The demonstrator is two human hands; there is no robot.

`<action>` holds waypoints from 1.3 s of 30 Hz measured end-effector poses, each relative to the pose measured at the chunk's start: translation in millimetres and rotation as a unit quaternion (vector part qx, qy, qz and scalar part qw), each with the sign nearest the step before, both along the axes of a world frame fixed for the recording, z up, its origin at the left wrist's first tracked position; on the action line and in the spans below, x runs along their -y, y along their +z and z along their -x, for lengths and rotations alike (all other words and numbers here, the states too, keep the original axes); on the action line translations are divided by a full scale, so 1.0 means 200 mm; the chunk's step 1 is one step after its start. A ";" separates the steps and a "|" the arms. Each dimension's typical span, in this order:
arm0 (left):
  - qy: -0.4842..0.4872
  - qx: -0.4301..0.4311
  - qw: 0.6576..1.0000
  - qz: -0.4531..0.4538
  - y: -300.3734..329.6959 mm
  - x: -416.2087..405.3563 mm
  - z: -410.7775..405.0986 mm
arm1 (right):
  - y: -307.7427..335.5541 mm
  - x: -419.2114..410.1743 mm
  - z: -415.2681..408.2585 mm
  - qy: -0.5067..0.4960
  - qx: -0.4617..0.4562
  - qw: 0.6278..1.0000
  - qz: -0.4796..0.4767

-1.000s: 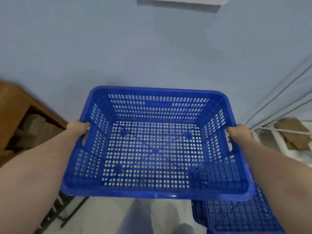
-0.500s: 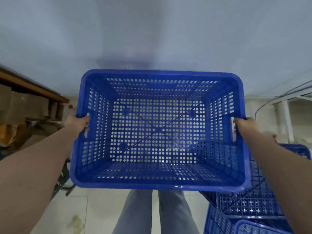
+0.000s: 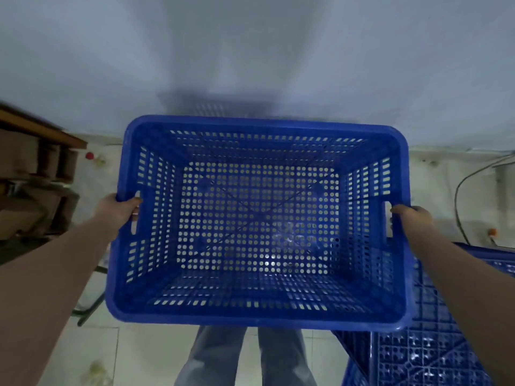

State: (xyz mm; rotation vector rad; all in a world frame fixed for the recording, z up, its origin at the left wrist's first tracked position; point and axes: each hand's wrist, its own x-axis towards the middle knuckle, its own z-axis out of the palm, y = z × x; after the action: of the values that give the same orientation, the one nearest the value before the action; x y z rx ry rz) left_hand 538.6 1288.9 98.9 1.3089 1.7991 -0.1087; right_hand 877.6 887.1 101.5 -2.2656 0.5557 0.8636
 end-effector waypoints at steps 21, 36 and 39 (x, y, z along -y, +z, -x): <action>-0.019 -0.010 0.998 0.062 -0.52 -0.06 -0.27 | -0.54 -0.07 -0.18 -0.022 -0.033 0.999 0.001; 0.010 0.016 0.992 0.121 -0.68 -0.15 -0.27 | -0.68 -0.23 -0.20 -0.066 -0.060 0.995 -0.054; 0.019 0.024 0.993 0.118 -0.70 -0.16 -0.29 | -0.71 -0.25 -0.23 -0.075 -0.059 0.994 -0.055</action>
State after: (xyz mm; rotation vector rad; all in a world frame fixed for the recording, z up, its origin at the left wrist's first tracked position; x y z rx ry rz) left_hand 595.8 1320.9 -40.6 1.0999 1.7126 -0.2602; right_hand 923.4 937.6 -40.9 -2.0560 0.7050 0.9326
